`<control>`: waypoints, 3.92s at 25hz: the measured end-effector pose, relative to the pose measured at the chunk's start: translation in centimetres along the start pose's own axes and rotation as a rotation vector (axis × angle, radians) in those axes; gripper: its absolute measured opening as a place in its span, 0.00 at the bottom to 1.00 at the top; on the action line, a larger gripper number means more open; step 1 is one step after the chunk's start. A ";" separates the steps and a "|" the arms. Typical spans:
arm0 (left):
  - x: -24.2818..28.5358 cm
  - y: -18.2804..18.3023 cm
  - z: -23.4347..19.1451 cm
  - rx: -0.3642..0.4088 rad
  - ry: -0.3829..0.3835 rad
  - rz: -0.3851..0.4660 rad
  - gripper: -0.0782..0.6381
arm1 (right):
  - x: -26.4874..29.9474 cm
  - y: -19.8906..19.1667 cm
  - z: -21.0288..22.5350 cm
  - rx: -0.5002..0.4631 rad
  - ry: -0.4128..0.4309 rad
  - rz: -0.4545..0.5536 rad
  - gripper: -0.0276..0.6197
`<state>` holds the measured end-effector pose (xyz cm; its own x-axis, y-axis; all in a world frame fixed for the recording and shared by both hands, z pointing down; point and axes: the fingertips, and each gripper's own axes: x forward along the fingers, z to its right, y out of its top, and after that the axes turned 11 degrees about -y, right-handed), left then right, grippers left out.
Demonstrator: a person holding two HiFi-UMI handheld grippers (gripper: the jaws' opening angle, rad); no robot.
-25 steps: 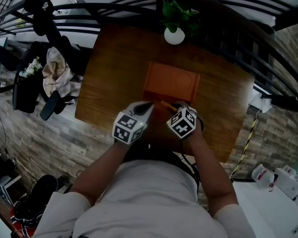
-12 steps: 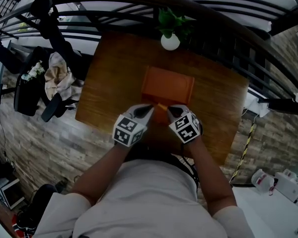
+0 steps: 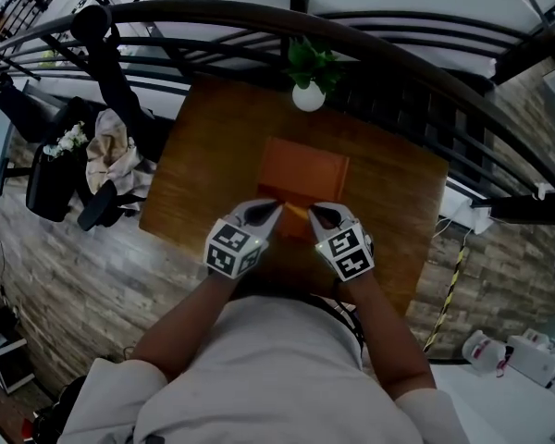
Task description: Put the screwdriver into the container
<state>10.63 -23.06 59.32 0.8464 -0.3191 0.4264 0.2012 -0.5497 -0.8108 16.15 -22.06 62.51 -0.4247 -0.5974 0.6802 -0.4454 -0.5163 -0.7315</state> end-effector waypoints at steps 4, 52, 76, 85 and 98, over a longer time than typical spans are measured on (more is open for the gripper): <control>-0.5 1.9 1.7 0.015 -0.011 0.036 0.11 | -2.4 1.5 0.3 0.003 -0.016 0.051 0.05; -13.2 10.1 9.3 0.231 -0.074 0.204 0.11 | -17.5 12.4 -3.4 0.130 -0.193 0.481 0.05; -24.6 3.7 12.7 0.316 -0.189 0.198 0.11 | -20.8 10.4 -16.6 0.172 -0.314 0.462 0.05; -24.5 2.6 15.8 0.329 -0.192 0.215 0.11 | -24.1 8.4 -17.5 0.156 -0.330 0.470 0.05; -19.3 -1.8 25.0 0.292 -0.162 0.201 0.11 | -29.3 0.5 -17.6 0.161 -0.240 0.458 0.05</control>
<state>6.25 3.43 42.50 0.9454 -0.2592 0.1974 0.1356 -0.2379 -0.9618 14.50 6.00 43.03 -0.3463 -0.8971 0.2743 -0.1224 -0.2467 -0.9613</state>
